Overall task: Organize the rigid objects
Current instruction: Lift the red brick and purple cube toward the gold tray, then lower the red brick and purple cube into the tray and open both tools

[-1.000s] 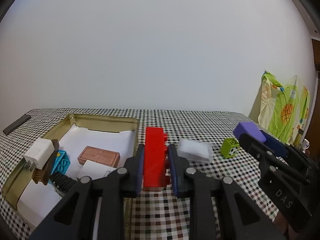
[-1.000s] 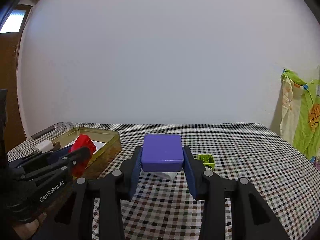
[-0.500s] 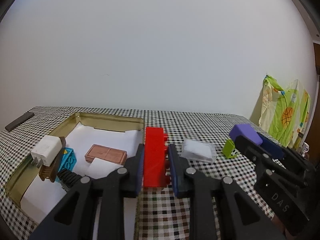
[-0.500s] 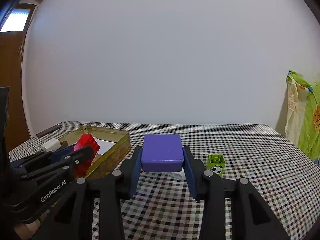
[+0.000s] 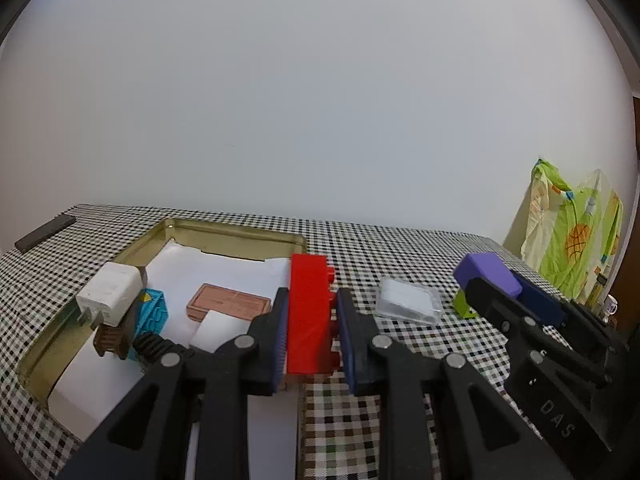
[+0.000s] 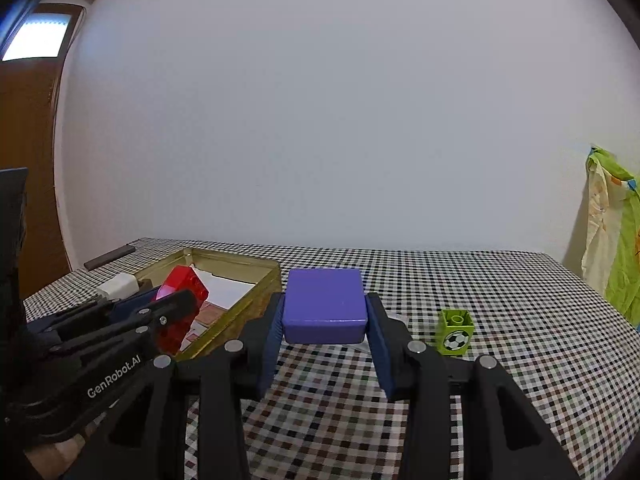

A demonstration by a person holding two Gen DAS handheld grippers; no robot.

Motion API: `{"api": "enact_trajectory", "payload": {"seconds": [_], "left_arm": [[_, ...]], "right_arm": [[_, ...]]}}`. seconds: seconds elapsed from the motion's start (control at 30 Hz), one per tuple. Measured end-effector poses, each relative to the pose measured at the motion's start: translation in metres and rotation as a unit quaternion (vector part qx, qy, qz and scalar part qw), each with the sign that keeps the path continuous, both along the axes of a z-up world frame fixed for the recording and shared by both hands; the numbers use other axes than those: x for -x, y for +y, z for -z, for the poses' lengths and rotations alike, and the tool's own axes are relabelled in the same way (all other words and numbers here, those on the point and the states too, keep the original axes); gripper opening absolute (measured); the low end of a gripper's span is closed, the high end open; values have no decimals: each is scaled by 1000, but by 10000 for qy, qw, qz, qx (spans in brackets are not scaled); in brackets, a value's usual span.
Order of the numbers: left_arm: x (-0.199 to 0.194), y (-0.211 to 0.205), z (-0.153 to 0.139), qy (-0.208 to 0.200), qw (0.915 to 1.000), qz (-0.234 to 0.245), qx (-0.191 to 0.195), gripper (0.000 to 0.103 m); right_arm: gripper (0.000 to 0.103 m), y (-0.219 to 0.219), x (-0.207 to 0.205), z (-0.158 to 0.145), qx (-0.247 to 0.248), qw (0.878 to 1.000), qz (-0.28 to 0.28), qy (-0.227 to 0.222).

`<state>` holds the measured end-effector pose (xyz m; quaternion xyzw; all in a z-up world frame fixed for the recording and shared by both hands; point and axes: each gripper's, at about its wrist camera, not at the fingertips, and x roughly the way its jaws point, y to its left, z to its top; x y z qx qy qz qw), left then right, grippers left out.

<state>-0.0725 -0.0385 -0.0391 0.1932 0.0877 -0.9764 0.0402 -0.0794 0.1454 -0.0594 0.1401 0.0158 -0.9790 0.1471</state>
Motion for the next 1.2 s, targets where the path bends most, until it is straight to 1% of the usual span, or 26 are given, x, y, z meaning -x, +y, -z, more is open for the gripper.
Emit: {"api": "enact_trajectory", "payload": {"seconds": [0.33,0.43,0.67,1.0,1.2], "left_arm": [[-4,-15,1,-10,9999,-141,-76,21],[-5,-18,1,-17,9998,-176,-67,21],[-8,-31,2,-43,9994,-289,-178,21],[-11,-39,3,-37,9992,-384,-129,21],[-10,-50,4,-61,9988,-453,-181,21]], "right_arm": [[43,-7,2,0,-47,9999,-130,5],[43,-10,1,-1,-59,9998,-184,-6],[43,-9,-8,-5,-83,9995,-301,-23],[43,-12,-6,-8,-114,9989,-446,-52],[43,-11,-7,-10,-139,9985,-534,-65]]}}
